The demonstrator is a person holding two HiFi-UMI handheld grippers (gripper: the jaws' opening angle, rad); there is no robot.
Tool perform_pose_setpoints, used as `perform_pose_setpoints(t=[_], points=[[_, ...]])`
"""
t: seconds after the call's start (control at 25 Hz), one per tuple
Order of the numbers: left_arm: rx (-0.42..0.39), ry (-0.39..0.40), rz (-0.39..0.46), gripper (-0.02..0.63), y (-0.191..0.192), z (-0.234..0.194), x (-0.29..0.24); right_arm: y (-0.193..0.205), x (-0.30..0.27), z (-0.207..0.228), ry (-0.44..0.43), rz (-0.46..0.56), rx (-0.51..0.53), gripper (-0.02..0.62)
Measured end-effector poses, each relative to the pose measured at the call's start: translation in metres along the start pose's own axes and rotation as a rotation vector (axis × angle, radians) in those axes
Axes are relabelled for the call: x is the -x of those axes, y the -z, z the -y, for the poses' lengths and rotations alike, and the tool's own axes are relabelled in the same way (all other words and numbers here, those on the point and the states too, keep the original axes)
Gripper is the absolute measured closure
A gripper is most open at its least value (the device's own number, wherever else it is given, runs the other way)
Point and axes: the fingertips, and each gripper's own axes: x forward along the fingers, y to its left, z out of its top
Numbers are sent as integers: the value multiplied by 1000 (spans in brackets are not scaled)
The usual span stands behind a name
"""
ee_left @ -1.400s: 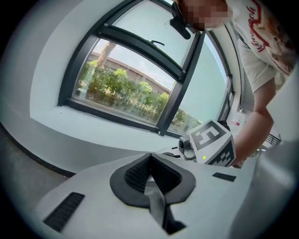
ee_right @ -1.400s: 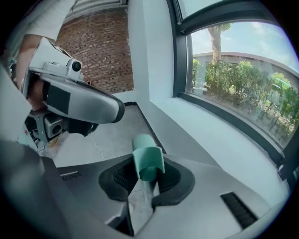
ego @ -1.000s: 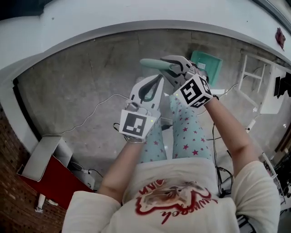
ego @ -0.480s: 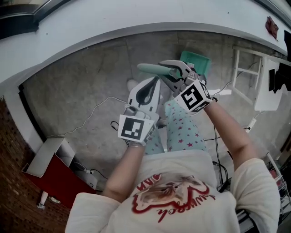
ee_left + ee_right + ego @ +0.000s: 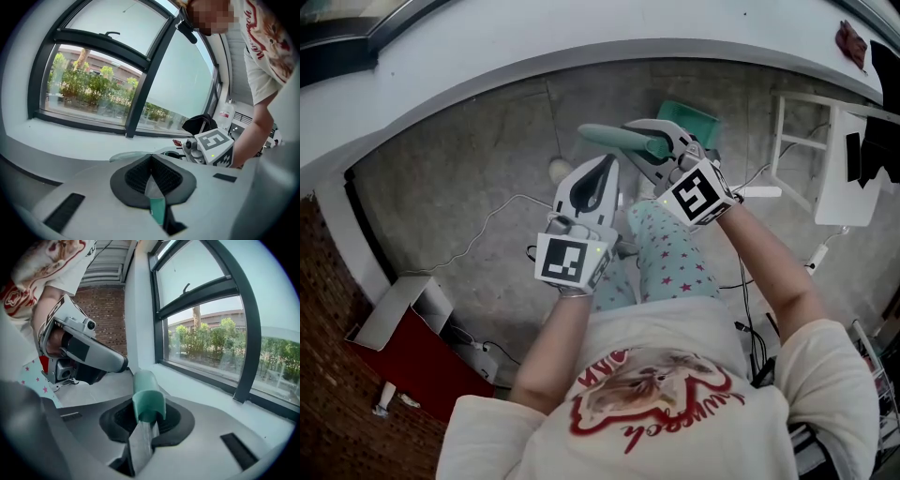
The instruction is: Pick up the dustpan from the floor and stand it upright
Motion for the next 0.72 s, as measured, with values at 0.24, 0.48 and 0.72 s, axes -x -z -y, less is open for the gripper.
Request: perform_pose_setpoints(t=[0.24,0.48,0.72], points=[[-3,-36,23,586,-3,18,-9,14,23,-1,-1,-1,11,517],[-2,-44,26,586,2,33,-8,23,40,1,12,-4,3,520],[-18,-20,17,586,2,38,-9,24,49,3,34,-5,-8,520]])
